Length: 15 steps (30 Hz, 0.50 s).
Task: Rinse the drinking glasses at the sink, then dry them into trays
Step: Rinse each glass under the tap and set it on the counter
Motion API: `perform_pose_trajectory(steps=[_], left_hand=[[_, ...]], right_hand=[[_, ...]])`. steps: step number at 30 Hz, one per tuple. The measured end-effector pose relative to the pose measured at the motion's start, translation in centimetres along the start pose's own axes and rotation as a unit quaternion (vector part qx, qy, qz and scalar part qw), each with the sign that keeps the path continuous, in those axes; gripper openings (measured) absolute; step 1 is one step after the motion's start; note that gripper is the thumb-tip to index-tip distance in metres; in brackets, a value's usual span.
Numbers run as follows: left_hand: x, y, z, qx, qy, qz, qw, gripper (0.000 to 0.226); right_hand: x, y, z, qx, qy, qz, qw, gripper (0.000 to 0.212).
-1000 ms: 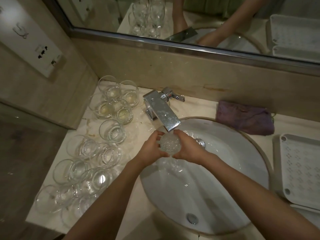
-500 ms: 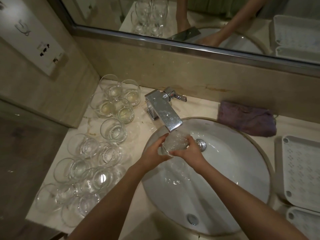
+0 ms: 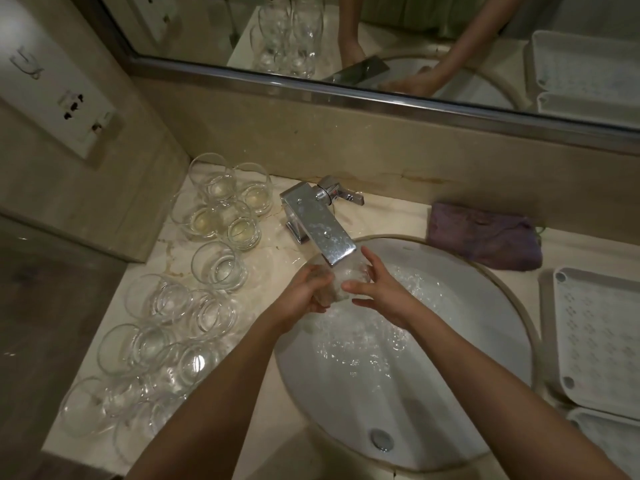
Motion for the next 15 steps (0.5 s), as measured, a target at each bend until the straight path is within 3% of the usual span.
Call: perform_pose_trajectory(steps=[1,3,7,9,11,15], left_hand=[[0.3,0.1,0.4,-0.004,-0.005,-0.004,1.0,0.009],[0.5,0.3,0.7,-0.002,-0.016,-0.003,1.0,0.015],[0.8,0.4,0.5,0.014,-0.004,0.003,1.0,0.012],[0.9,0.1,-0.1,0.003,0.005,0.004,1.0,0.035],[0.8,0.0,-0.4,0.013,0.003,0.002,1.0,0.039],[0.8,0.0,0.2,0.019,-0.037,0.03,0.999,0.026]], right_hand=[[-0.1,0.1,-0.5,0.01,-0.007,-0.027,1.0,0.093],[-0.2,0.6,-1.1,0.03,-0.017,-0.055,0.998,0.083],[-0.2,1.3,-1.3,0.046,-0.02,0.006,0.999,0.069],[0.0,1.5,-1.1,0.041,0.003,0.028,0.999,0.057],[0.5,1.6,-1.0,0.047,0.024,0.041,0.998,0.048],[0.7,1.2,-0.6,0.039,0.026,0.035,0.998,0.056]])
Point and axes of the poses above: each hand's wrist, its own x-axis away from the middle knuckle, its own y-axis out of the palm, z = x × y, the point moved 3 cm from there along -x, towards the middle knuckle, and after that the axes turned 7 degrees about z, right-handed, at the moved point
